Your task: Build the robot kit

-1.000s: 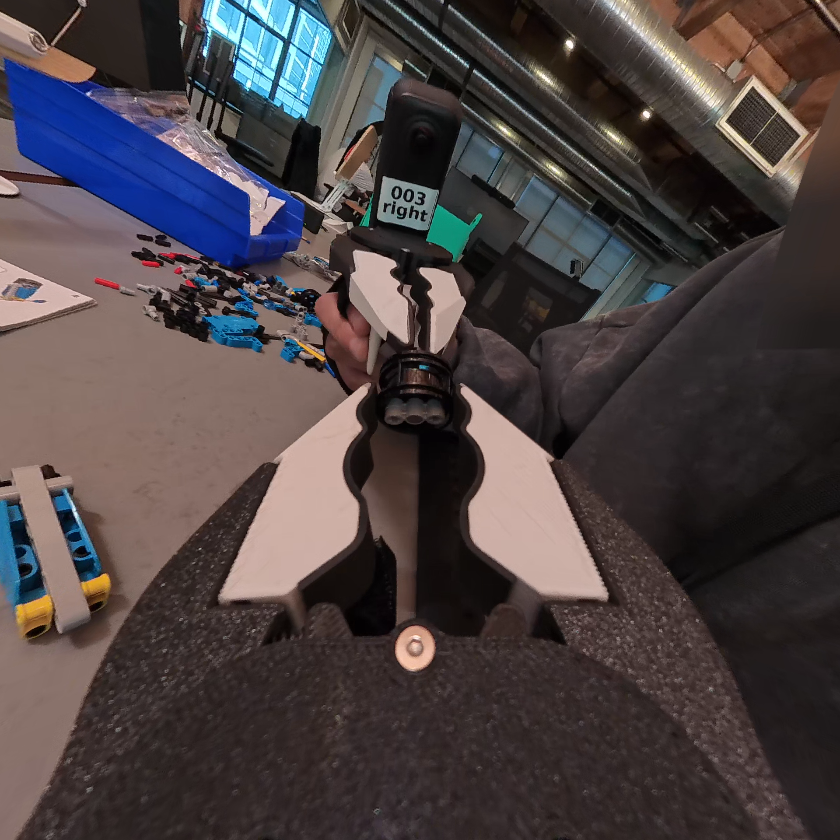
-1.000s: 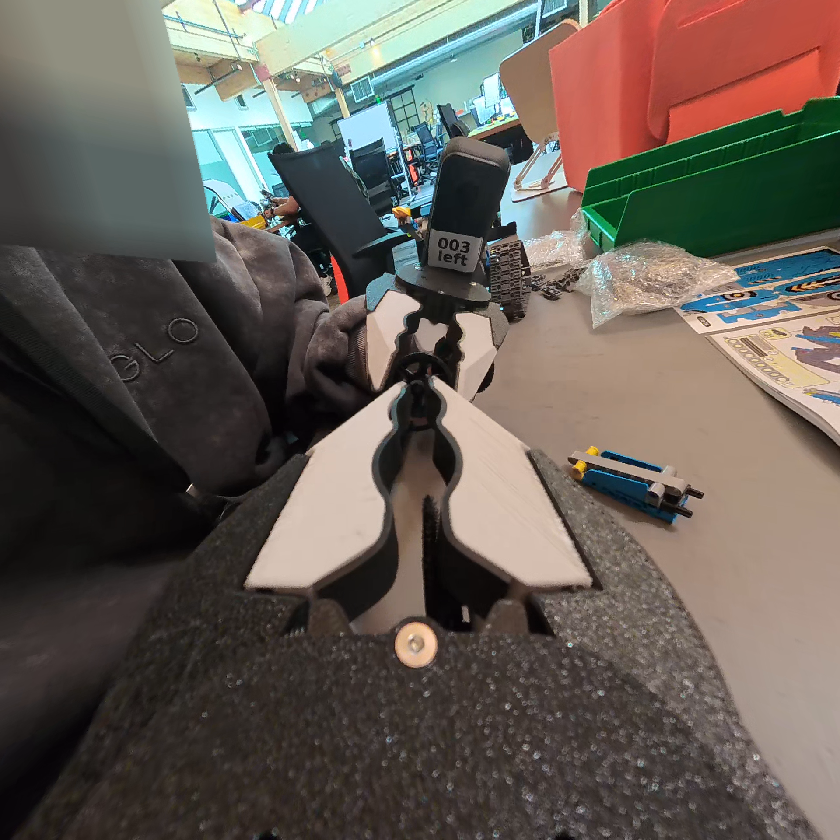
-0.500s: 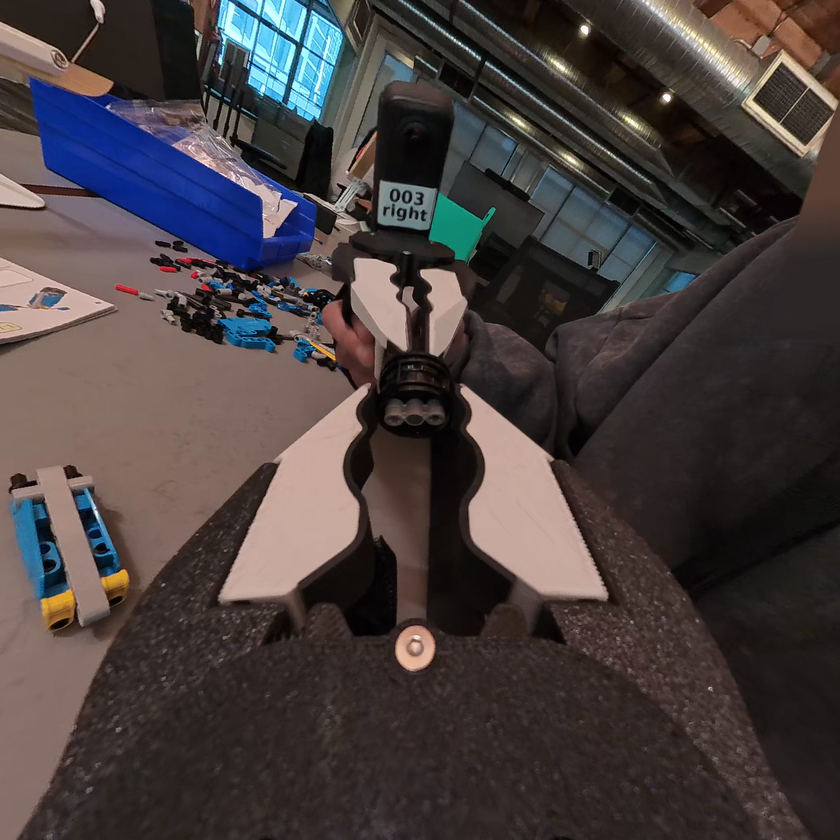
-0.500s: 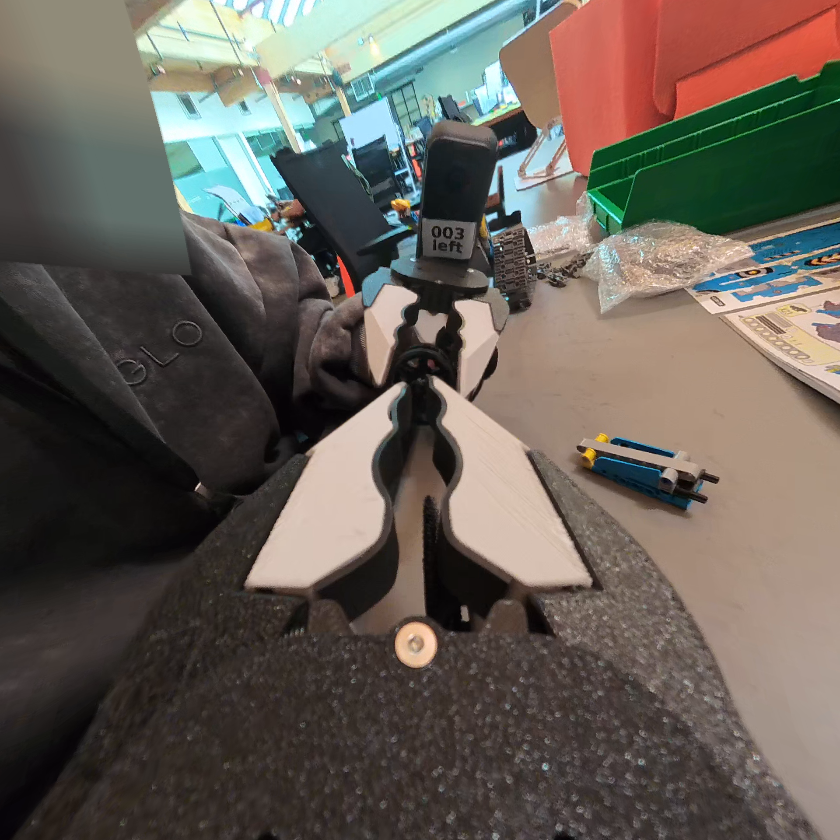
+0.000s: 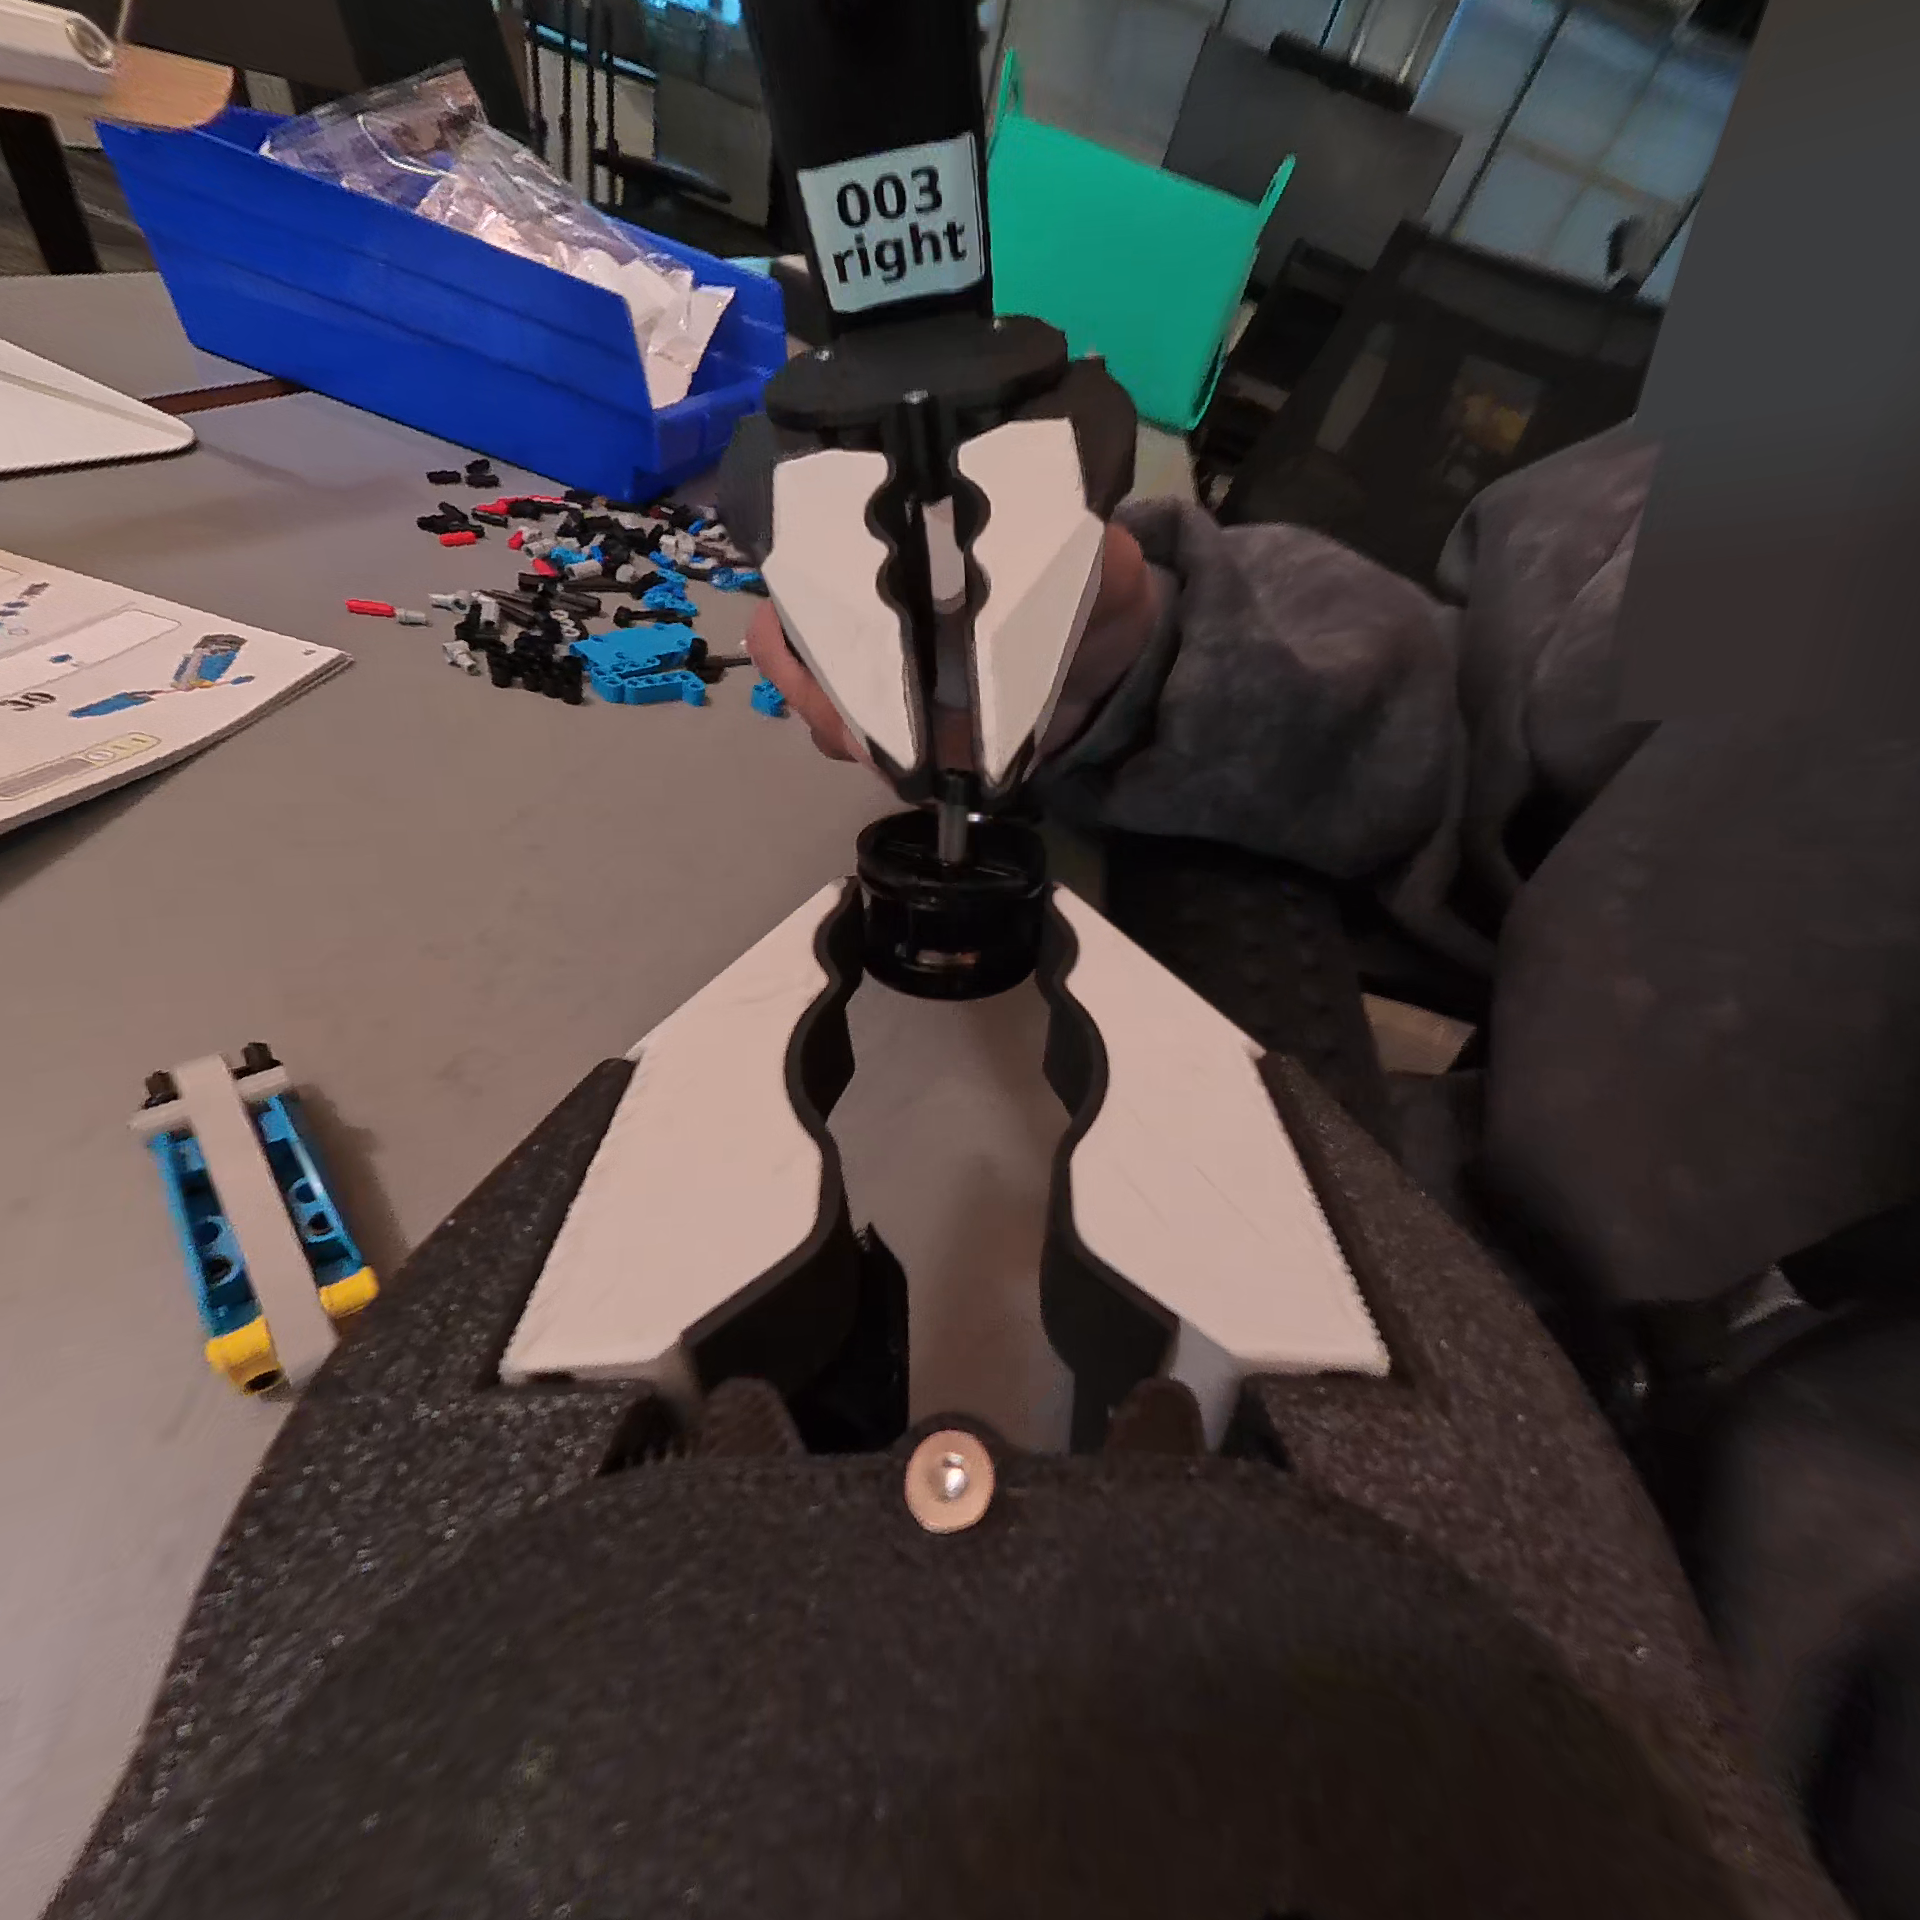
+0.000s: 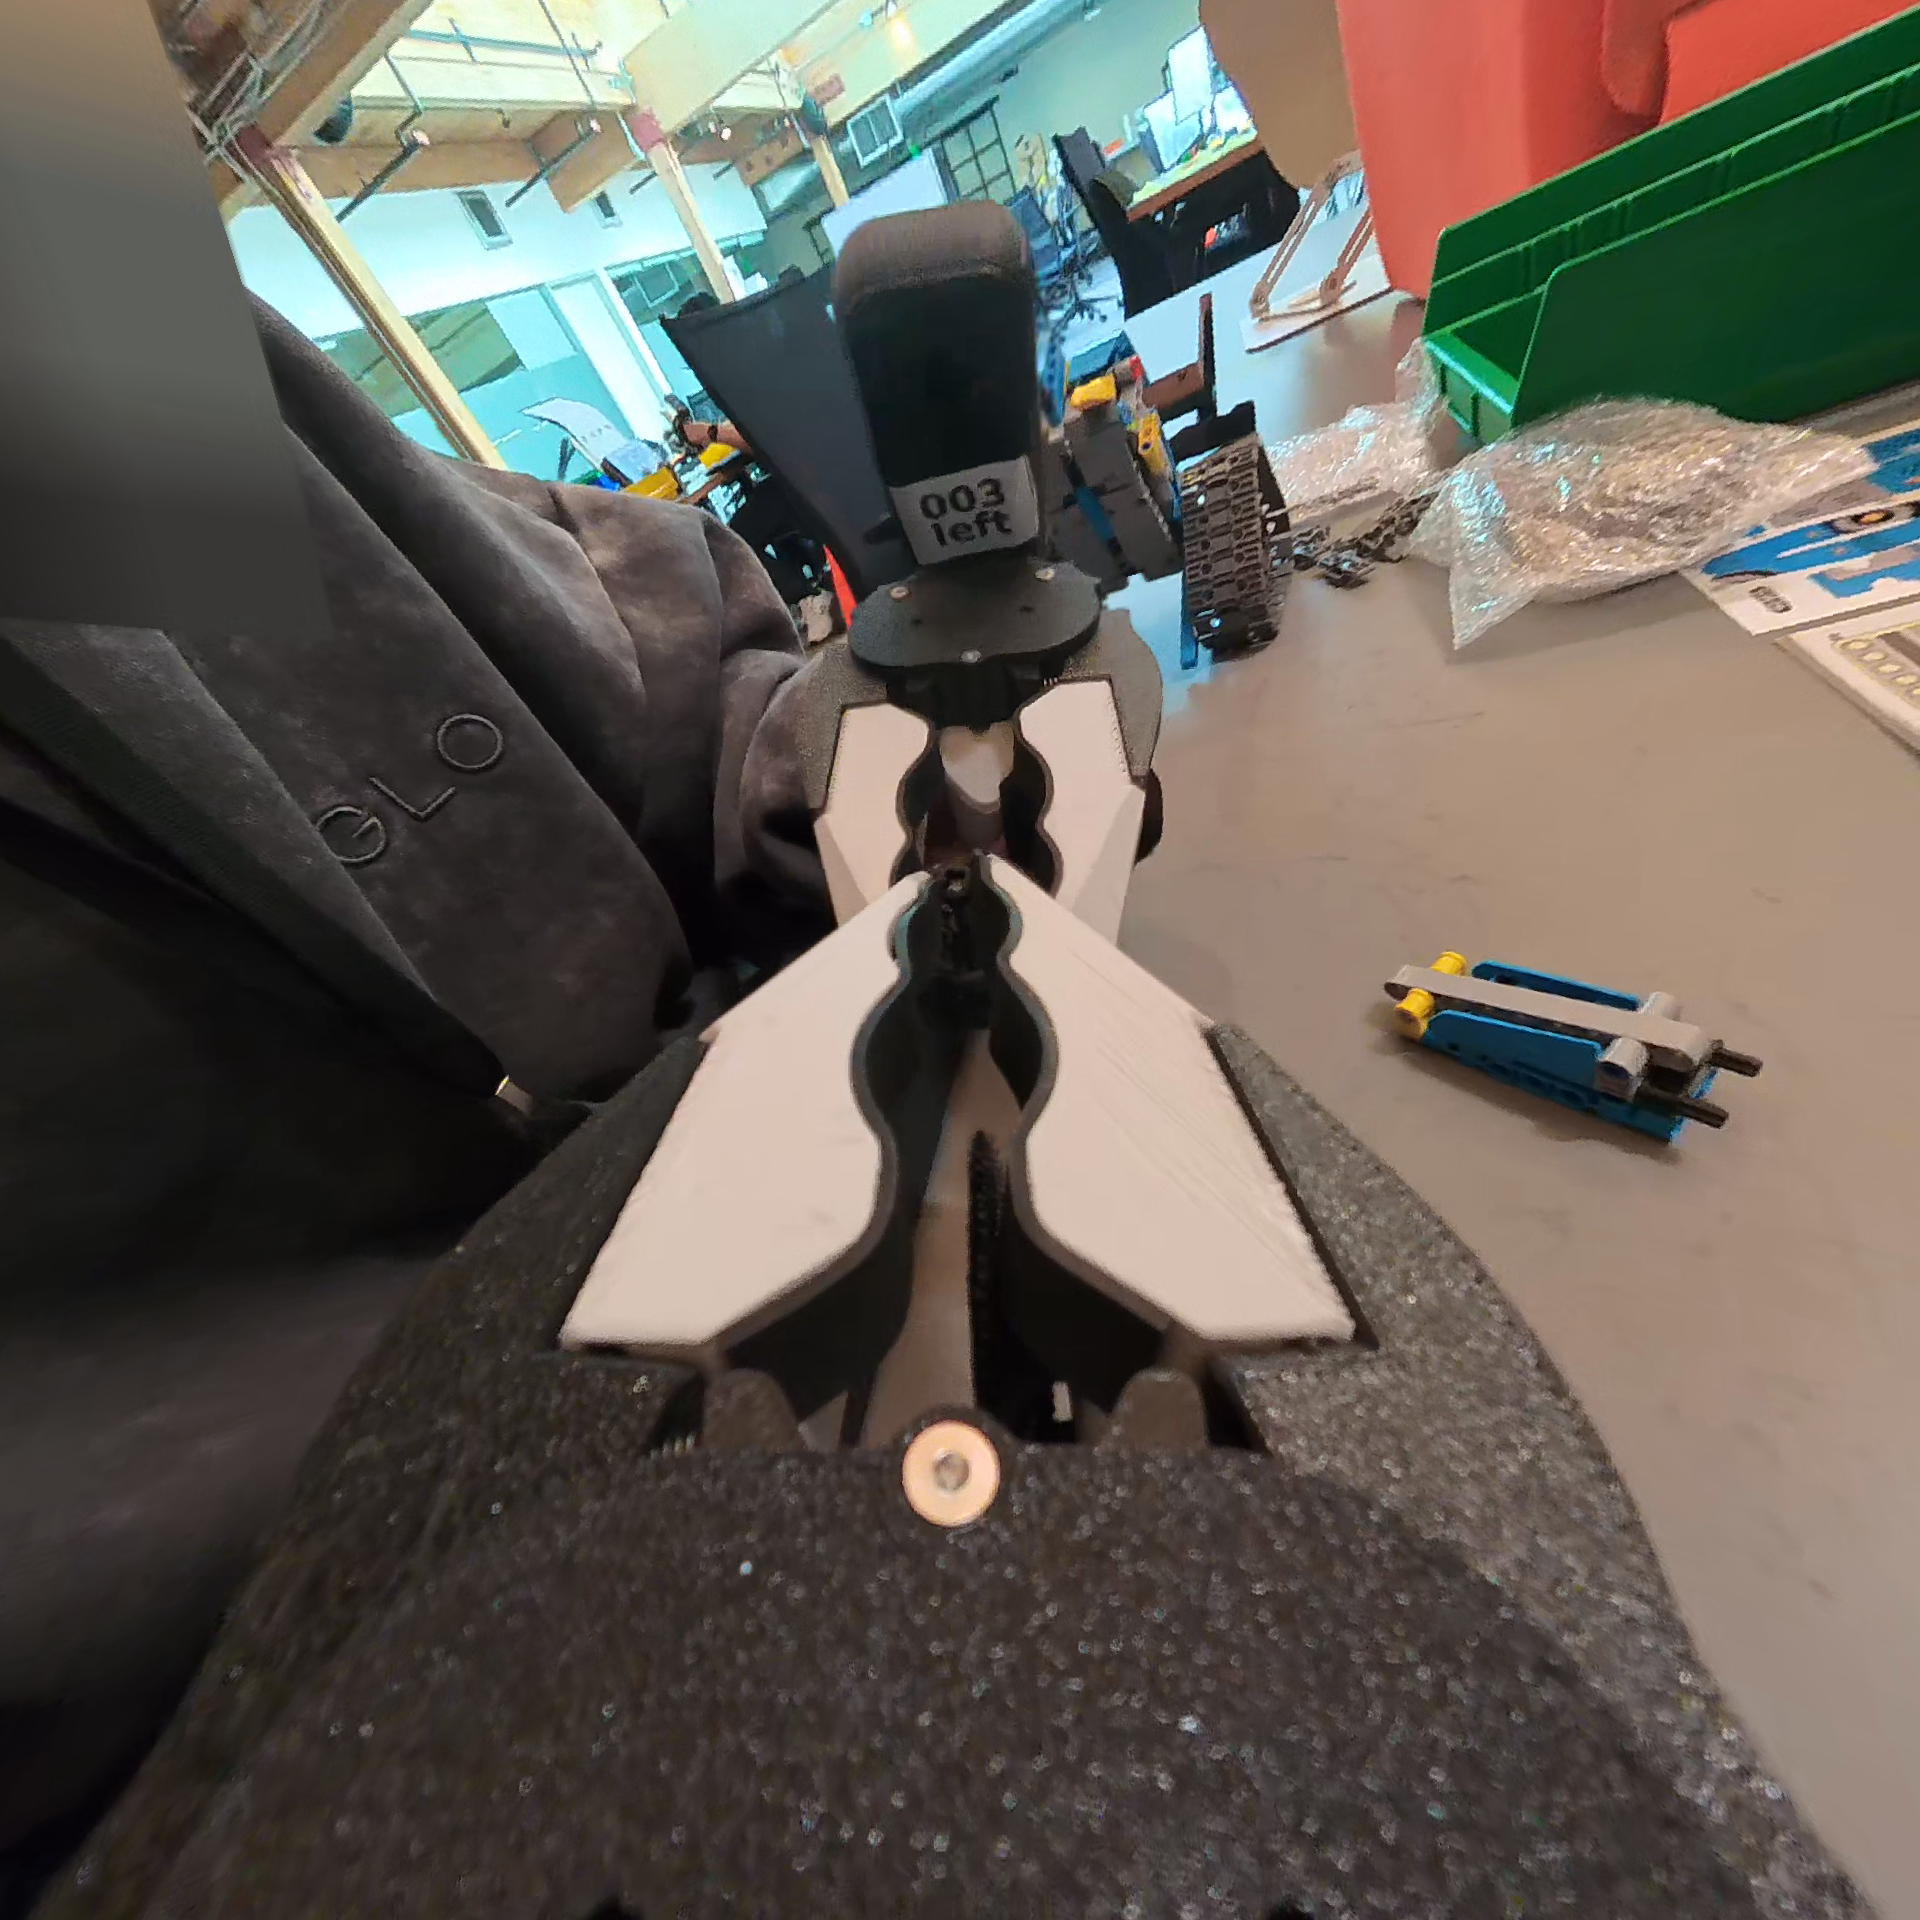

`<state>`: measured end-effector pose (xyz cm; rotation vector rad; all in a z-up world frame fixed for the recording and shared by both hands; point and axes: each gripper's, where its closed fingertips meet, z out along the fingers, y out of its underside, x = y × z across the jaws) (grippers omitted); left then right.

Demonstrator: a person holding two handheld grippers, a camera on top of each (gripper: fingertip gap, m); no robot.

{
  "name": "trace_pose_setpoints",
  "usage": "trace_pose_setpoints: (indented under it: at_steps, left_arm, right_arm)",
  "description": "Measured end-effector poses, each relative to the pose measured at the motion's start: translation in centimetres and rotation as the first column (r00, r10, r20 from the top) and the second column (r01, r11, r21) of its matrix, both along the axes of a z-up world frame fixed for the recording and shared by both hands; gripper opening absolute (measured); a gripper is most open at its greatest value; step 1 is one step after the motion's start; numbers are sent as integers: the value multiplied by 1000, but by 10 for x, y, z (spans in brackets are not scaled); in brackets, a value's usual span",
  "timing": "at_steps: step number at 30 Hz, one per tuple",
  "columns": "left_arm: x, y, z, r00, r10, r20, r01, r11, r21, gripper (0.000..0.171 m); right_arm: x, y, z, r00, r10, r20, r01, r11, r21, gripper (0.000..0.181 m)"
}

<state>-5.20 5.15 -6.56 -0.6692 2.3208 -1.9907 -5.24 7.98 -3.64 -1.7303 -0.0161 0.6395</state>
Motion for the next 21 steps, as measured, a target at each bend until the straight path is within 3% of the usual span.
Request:
trace_pose_setpoints:
  at_steps: [5,10,13,21]
  left_arm:
    - [2,-5,-22,994,20,108,-39,983,178,32]
    - [3,-4,-44,984,4,177,-65,940,336,32]
    - [1,-6,-64,984,-33,177,-49,897,439,32]
    - [-4,-8,-89,990,-81,112,6,835,551,30]
  right_arm:
    - [-6,1,-17,997,30,72,-23,994,-107,7]
    - [-5,-7,-38,963,55,264,19,962,-271,7]
    - [-8,-13,-57,946,96,308,20,935,-355,6]
    - [-9,-21,-83,939,164,302,3,874,-486,7]
